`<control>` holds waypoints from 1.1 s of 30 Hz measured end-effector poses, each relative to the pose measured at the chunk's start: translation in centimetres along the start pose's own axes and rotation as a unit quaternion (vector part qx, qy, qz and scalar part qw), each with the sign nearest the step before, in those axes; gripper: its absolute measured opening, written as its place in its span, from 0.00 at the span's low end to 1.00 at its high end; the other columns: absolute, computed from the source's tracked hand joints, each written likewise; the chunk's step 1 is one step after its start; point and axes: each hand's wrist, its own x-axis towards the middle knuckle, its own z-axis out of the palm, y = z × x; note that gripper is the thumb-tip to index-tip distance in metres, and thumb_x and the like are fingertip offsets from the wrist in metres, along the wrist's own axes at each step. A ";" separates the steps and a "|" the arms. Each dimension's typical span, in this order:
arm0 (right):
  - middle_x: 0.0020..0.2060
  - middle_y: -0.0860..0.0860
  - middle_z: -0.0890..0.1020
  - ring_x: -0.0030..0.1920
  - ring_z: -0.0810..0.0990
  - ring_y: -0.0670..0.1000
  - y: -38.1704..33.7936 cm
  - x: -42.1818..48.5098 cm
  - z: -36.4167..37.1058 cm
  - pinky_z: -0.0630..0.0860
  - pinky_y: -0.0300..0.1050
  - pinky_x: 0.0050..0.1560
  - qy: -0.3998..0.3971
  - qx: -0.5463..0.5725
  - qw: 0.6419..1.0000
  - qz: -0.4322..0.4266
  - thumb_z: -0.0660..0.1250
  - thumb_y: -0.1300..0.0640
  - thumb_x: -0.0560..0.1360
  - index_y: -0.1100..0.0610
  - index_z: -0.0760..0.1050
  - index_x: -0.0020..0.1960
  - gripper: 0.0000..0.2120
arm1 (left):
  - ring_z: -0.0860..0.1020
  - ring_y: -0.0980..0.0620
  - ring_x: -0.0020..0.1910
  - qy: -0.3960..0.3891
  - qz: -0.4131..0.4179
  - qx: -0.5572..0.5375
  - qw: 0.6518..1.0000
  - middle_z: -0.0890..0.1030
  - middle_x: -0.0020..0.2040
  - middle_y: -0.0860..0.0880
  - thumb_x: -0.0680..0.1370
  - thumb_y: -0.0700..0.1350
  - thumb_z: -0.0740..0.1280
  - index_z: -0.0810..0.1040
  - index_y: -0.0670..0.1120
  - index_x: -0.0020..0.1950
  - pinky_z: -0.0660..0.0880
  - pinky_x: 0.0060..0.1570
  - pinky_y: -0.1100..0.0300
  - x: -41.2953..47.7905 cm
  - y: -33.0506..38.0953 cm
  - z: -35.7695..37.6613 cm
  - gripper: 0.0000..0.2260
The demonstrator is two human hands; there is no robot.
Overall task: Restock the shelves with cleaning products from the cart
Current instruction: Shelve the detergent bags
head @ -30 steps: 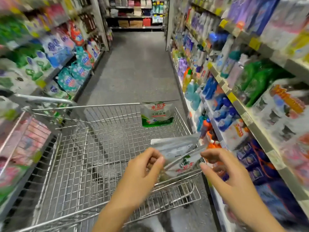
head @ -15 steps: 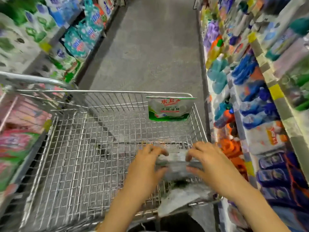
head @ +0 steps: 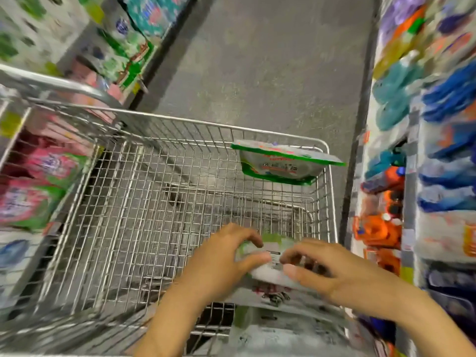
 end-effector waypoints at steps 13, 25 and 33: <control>0.41 0.44 0.80 0.46 0.80 0.47 -0.9 0.5 -1.1 0.71 0.43 0.39 0.168 -0.296 0.940 0.009 0.54 0.44 0.81 0.44 0.65 0.54 0.06 | 0.78 0.61 0.41 0.113 0.065 -0.288 0.949 0.79 0.44 0.59 0.69 0.55 0.71 0.76 0.56 0.47 0.78 0.40 0.63 2.3 -0.7 -2.0 0.09; 0.34 0.43 0.80 0.39 0.79 0.50 -9.1 -1.3 -8.5 0.69 0.47 0.36 0.289 -0.289 0.907 -0.099 0.62 0.39 0.73 0.41 0.65 0.37 0.11 | 0.81 0.62 0.48 0.193 0.092 -0.386 0.897 0.84 0.46 0.61 0.77 0.36 0.65 0.75 0.49 0.50 0.76 0.43 0.71 3.0 -0.8 -4.0 0.08; 0.61 0.37 0.77 0.61 0.76 0.36 -8.2 -3.2 -5.6 0.72 0.29 0.57 0.411 0.194 0.864 -0.217 0.75 0.33 0.60 0.35 0.72 0.62 0.32 | 0.83 0.54 0.44 0.316 0.162 -0.462 0.813 0.85 0.46 0.51 0.74 0.49 0.64 0.76 0.46 0.54 0.79 0.38 0.64 -1.8 1.2 -9.8 0.11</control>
